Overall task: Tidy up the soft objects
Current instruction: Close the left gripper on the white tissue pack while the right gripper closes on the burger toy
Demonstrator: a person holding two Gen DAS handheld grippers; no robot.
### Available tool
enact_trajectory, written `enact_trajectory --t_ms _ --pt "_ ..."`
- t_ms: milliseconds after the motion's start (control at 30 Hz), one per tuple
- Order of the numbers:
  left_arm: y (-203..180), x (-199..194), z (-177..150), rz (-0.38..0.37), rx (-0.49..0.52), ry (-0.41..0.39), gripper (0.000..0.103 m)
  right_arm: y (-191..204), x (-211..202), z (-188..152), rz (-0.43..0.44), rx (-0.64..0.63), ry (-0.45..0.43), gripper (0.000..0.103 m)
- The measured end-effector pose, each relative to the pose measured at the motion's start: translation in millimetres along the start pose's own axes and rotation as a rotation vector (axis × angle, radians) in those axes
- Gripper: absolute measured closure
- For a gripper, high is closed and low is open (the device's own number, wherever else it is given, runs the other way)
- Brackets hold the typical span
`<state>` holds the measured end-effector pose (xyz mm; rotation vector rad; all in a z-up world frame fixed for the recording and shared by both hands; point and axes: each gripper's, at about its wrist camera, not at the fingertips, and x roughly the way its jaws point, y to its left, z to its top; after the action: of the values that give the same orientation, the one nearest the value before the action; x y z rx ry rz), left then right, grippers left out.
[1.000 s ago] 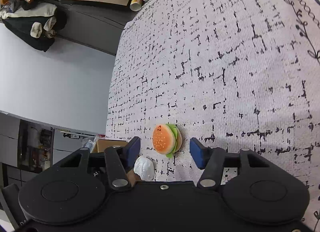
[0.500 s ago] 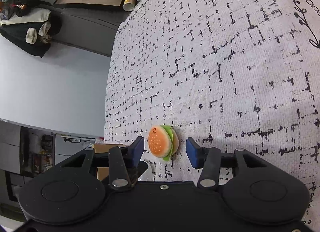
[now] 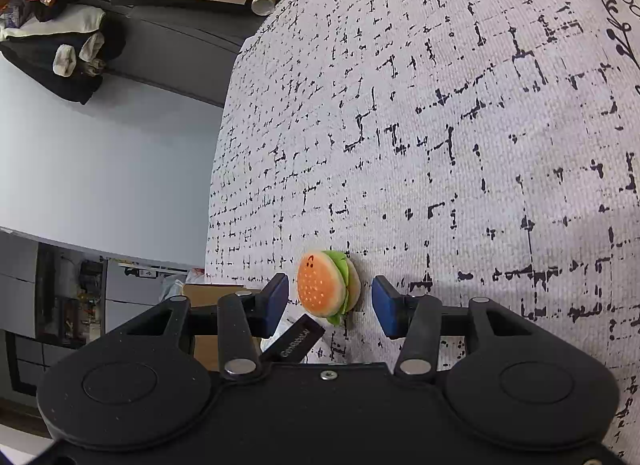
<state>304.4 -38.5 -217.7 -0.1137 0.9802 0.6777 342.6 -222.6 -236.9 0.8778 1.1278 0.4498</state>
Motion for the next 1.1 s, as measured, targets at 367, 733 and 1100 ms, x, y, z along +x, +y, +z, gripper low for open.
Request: enact_trajectory --t_ms 367,733,1100 --pt "17 5 4 -0.073 -0.088 0.005 0.064 1 7 0 -0.010 -0.025 0.010 0.056" --pt "37 -7 13 -0.220 -0.129 0.008 0.064 4 19 -9 -0.052 -0.069 0.022 0.056" --pt "50 -8 19 -0.349 -0.108 0.015 0.064 16 36 -17 -0.079 -0.121 0.024 0.056"
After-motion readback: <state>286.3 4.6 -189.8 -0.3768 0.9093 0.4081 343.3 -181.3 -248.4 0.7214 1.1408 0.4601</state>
